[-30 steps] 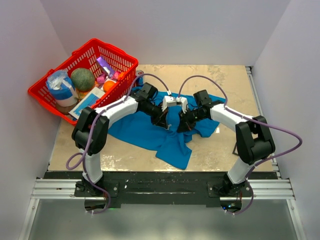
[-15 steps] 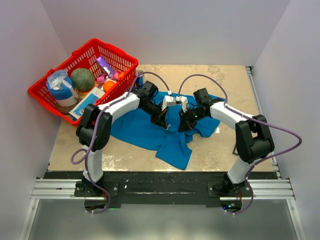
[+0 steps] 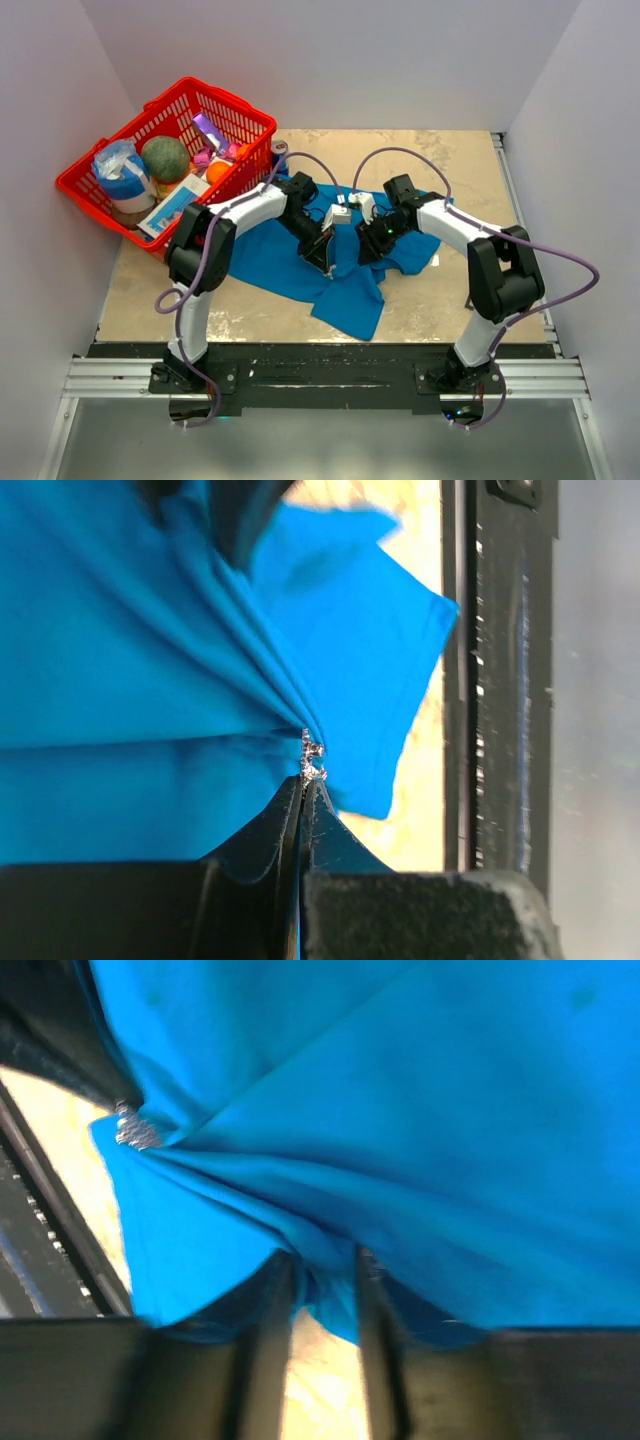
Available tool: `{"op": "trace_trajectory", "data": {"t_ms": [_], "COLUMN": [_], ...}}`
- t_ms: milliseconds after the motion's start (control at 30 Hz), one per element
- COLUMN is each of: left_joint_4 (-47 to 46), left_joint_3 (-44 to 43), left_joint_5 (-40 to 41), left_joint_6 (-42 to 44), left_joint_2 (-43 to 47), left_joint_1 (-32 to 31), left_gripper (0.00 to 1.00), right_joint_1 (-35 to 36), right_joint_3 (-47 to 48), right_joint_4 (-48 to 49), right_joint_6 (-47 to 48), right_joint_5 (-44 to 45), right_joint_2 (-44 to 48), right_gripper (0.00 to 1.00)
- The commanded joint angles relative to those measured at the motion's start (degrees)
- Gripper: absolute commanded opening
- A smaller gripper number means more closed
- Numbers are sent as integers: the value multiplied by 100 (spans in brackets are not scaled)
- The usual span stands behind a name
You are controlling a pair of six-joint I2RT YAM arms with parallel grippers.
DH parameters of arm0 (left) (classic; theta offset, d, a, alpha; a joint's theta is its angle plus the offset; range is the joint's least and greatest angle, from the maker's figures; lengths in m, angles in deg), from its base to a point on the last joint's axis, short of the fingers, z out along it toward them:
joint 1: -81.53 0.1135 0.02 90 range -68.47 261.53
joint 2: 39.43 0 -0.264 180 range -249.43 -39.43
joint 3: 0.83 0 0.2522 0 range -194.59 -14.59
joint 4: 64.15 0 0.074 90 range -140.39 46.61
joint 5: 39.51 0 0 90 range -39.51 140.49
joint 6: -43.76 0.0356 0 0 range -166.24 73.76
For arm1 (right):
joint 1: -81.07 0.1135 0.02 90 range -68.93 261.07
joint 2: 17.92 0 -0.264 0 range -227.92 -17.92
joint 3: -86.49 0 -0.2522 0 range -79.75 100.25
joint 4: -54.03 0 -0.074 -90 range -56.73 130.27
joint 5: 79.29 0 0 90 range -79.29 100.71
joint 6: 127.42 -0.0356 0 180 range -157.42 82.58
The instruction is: Remove the brooch from the garment
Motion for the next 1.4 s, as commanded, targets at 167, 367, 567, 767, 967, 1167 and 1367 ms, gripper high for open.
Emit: {"op": "trace_trajectory", "data": {"t_ms": [167,367,567,767,967,1167,1367], "left_joint_4": [733,646,251,-153,-514,-488,-558], "left_joint_3": [59,156,156,349,569,560,534], "left_joint_5": [-298,-571,-615,-615,-545,-536,-448], "left_joint_6": [20,-103,-787,-1376,-1983,-2169,-2265], "left_joint_2": [-214,-415,-890,-1110,-1268,-1541,-1620], "left_joint_1": [-68,-68,-60,-51,2,125,151], "left_gripper": [0,0,0,0,0,0,0], "right_joint_1": [-16,-16,211,721,1091,1310,1381], "right_joint_3": [-6,-277,-778,-1104,-1245,-1148,-1113], "right_joint_4": [512,574,1100,1478,2084,2060,1875], "right_joint_6": [173,32,-249,-293,-618,-504,-240], "right_joint_5": [-784,-688,-241,155,490,306,148], "right_joint_2": [956,1158,1730,1757,1467,1054,852], "right_gripper": [52,58,59,58,57,58,60]}}
